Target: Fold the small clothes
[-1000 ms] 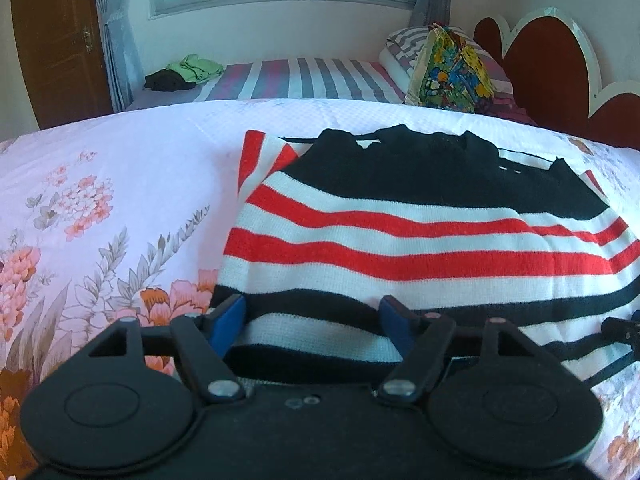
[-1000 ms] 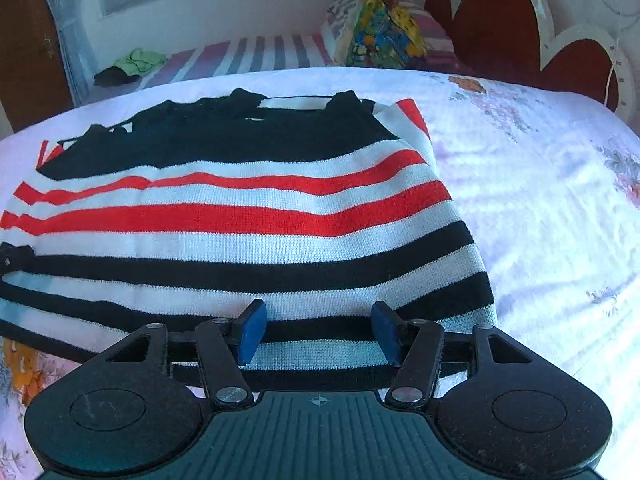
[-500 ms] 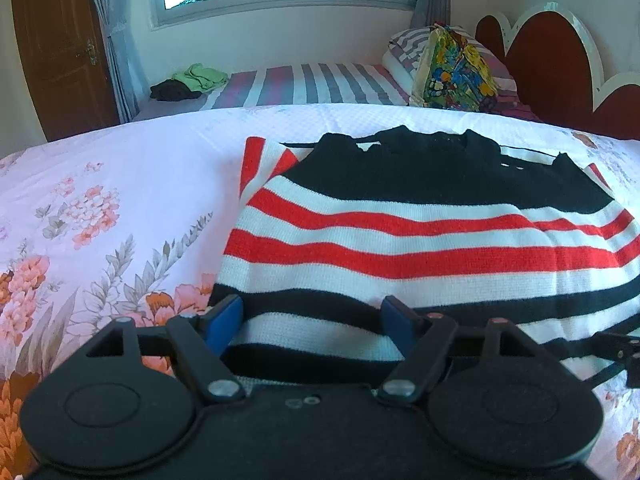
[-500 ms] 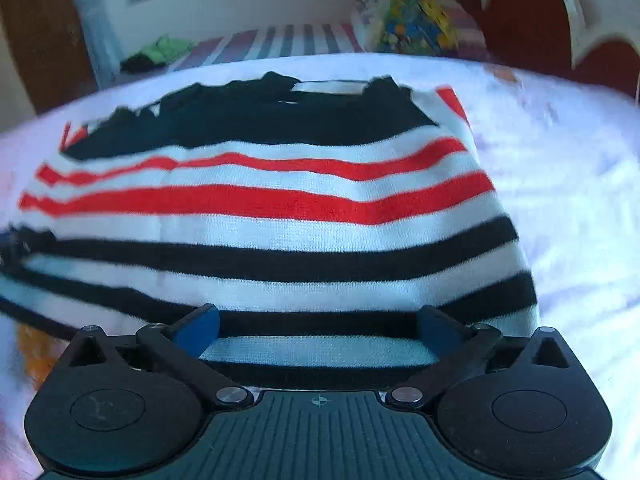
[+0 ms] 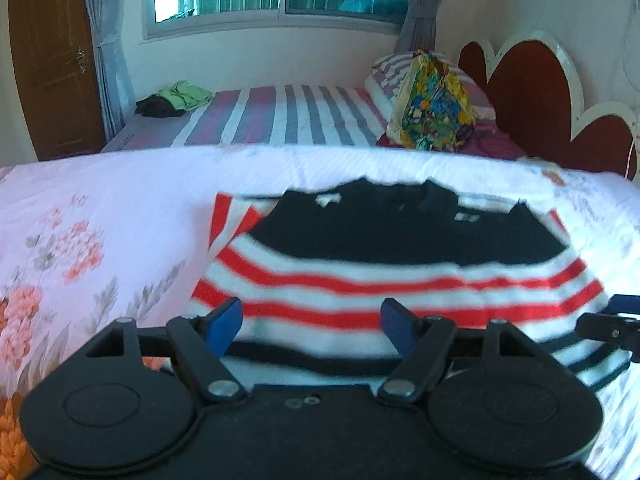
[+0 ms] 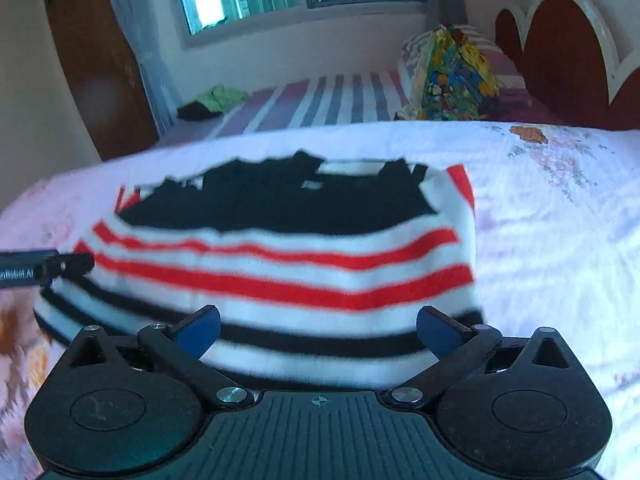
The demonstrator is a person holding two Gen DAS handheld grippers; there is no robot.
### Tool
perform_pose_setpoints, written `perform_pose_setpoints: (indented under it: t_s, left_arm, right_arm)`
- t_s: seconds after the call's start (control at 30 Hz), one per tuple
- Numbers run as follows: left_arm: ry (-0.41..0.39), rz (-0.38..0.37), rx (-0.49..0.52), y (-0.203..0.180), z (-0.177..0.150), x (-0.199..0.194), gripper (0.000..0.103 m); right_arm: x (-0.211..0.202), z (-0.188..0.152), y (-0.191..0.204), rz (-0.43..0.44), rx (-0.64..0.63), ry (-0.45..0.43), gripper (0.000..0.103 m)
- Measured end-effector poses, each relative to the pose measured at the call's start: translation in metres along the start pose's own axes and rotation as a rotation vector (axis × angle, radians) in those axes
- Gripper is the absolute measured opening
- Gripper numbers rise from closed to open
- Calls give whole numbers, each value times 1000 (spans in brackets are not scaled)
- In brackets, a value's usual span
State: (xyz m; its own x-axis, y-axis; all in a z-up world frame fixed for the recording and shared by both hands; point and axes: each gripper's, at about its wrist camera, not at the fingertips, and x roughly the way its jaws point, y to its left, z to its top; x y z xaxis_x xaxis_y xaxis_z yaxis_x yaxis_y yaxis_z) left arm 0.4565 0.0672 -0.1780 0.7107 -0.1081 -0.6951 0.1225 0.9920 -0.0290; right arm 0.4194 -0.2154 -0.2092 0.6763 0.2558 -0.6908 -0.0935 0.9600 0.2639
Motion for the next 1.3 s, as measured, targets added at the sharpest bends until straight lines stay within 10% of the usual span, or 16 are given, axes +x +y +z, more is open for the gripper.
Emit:
perform_pose_setpoints:
  t_s: [0.2, 0.33, 0.67, 0.8, 0.97, 1.17, 1.3]
  left_arm:
    - [-17, -8, 45, -21, 51, 18, 74]
    - [-4, -2, 13, -29, 88, 45, 75]
    - [77, -34, 2, -26, 65, 120, 64]
    - [107, 78, 16, -8, 54, 148, 68]
    - [65, 5, 12, 22, 45, 143, 60]
    - [35, -9, -139, 52, 43, 131, 26]
    - [16, 56, -18, 35, 45, 109, 42]
  right_arm:
    - [13, 61, -19, -64, -154, -48, 102]
    - [42, 110, -40, -93, -140, -29, 49]
    - [117, 89, -26, -88, -106, 72, 49]
    - [132, 87, -33, -109, -121, 74, 49]
    - [124, 84, -68, -241, -80, 41, 49]
    - [115, 83, -63, -247, -105, 39, 49]
    - [87, 78, -50, -190, -89, -16, 49]
